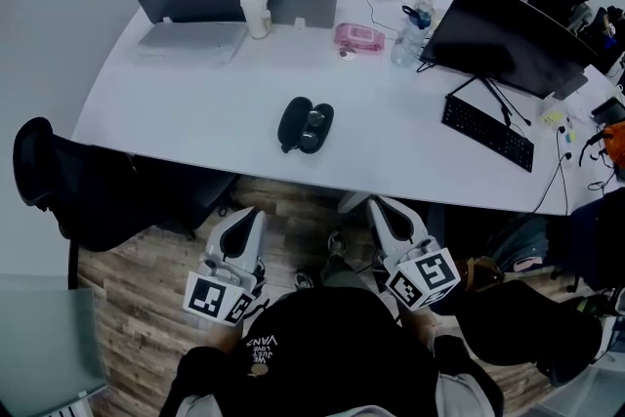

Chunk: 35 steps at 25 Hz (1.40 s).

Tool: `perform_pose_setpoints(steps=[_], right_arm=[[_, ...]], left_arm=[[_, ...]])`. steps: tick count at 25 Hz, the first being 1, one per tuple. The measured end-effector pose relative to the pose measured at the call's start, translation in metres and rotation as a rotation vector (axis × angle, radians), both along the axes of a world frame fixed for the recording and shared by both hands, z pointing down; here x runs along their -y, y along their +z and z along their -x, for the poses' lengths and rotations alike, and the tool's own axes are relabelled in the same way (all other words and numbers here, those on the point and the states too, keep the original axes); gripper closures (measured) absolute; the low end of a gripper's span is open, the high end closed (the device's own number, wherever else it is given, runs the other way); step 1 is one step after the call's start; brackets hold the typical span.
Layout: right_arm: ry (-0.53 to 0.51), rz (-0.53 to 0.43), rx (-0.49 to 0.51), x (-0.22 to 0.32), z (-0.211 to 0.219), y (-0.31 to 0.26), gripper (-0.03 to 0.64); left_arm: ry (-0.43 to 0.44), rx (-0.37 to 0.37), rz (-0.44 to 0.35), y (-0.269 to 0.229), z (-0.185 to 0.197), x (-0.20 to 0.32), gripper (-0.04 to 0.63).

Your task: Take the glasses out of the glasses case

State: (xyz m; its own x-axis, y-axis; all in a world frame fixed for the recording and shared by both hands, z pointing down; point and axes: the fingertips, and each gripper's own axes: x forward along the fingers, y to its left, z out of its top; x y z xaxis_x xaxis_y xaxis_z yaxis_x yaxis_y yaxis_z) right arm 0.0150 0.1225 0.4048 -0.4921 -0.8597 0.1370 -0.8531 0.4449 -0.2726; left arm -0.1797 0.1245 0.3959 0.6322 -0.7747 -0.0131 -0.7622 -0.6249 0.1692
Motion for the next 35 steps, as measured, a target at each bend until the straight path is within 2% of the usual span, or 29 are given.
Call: perform_pose_setpoints(steps=[13,23,29,35], right_arm=[[-0.050,0.009,-0.003,0.070,-0.032,0.003,0.615],[-0.107,0.046,0.016,0.113,-0.055,0.020,0.615],[-0.171,0.077,0.016,0.127,-0.061,0.029,0.615],[-0.179,0.091,0.026,0.137,-0.063,0.032,0.615]], left_arm=[[-0.030,0.003,-0.017,-0.003,-0.040,0.074,0.594],[-0.065,0.031,0.014,0.013,-0.072,0.118,0.594],[-0.116,0.057,0.037,0.020,-0.075,0.133,0.595],[-0.147,0.077,0.062,0.032,-0.075,0.146,0.594]])
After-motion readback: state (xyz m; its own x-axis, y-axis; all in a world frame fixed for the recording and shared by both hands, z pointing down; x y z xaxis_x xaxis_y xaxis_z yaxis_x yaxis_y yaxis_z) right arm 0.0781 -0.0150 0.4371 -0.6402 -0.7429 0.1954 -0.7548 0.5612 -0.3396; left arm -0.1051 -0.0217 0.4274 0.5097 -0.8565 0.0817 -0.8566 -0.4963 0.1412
